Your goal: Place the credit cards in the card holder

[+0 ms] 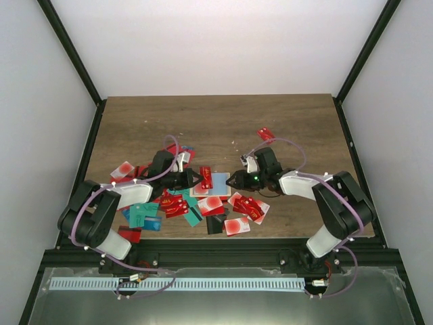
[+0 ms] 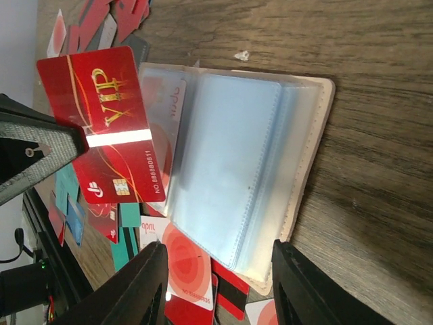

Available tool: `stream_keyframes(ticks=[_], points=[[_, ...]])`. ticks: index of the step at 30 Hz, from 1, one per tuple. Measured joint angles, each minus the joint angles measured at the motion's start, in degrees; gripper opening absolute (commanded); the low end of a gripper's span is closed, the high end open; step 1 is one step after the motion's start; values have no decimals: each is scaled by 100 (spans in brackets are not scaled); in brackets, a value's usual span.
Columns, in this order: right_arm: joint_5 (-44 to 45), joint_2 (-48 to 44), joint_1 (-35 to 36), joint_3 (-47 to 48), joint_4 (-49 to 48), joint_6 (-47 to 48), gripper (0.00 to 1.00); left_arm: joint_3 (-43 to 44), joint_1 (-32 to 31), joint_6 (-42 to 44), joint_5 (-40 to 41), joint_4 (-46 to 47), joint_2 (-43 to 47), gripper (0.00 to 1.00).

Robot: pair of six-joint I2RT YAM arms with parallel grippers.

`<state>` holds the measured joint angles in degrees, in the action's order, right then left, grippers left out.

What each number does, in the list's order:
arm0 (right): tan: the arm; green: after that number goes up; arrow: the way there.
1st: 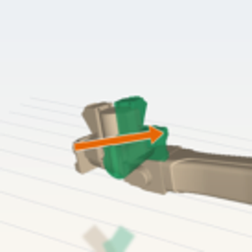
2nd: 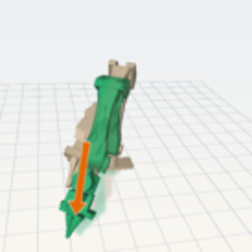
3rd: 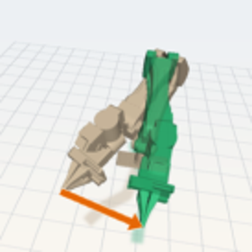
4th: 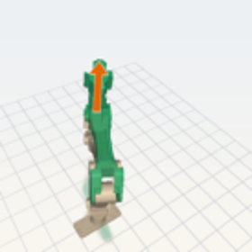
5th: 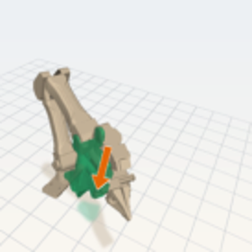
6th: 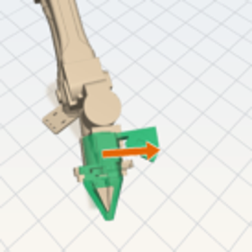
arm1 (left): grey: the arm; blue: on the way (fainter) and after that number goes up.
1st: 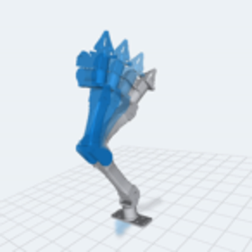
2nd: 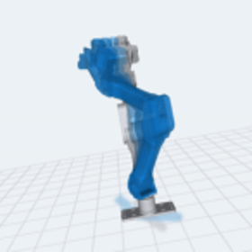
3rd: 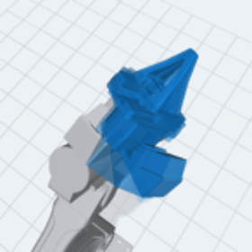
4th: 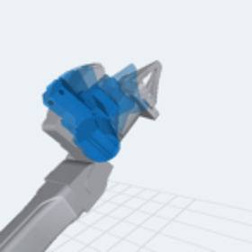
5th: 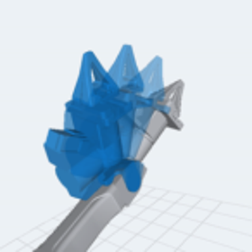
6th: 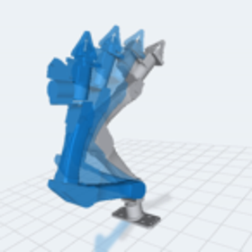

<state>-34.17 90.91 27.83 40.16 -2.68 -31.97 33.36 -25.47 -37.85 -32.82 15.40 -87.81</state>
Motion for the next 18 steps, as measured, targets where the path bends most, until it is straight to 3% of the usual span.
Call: stream_keyframes(ticks=[18], points=[[-4, 431, -2, 68, -79, -42, 44, 103, 0, 59, 177, -208, -37, 4]])
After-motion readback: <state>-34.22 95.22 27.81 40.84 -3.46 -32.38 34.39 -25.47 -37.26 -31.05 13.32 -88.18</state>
